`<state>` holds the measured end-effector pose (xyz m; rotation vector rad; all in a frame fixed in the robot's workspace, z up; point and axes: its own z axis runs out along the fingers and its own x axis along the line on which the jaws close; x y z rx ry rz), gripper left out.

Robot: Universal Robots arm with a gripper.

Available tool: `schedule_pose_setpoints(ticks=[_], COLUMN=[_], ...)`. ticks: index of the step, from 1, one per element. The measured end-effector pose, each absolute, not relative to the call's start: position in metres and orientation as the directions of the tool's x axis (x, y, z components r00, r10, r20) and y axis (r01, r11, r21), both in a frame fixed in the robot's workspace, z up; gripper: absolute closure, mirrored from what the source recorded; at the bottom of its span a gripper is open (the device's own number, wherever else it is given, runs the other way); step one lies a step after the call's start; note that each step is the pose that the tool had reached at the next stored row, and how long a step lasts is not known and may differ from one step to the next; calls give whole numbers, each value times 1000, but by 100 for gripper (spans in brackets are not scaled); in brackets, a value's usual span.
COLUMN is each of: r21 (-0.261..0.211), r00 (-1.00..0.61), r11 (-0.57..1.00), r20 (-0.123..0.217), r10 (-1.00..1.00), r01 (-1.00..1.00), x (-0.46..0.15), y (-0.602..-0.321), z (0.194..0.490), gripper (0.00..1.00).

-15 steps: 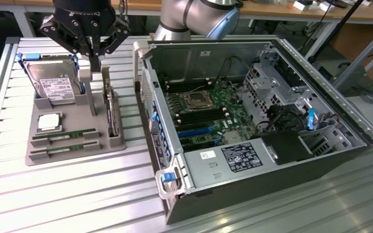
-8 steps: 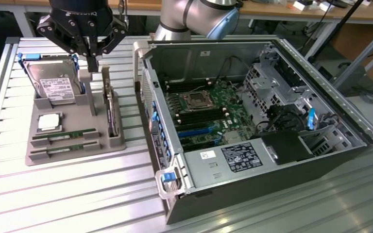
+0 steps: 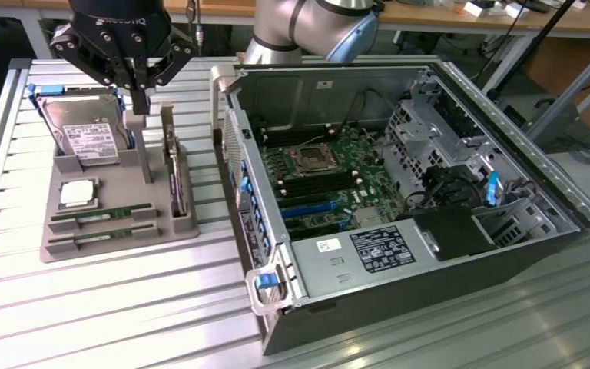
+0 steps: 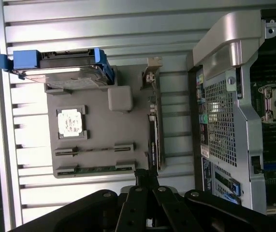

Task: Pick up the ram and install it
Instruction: 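Reach for the ram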

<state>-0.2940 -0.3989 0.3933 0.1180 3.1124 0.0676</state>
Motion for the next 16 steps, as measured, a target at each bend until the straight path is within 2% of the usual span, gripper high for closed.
schedule_pose_setpoints(ticks=[16], r21=[44], r00=[-997], r11=[996], r20=[-24], r10=[76], r01=[75], x=[-322], y=[-399], z=[393], gripper=[90])
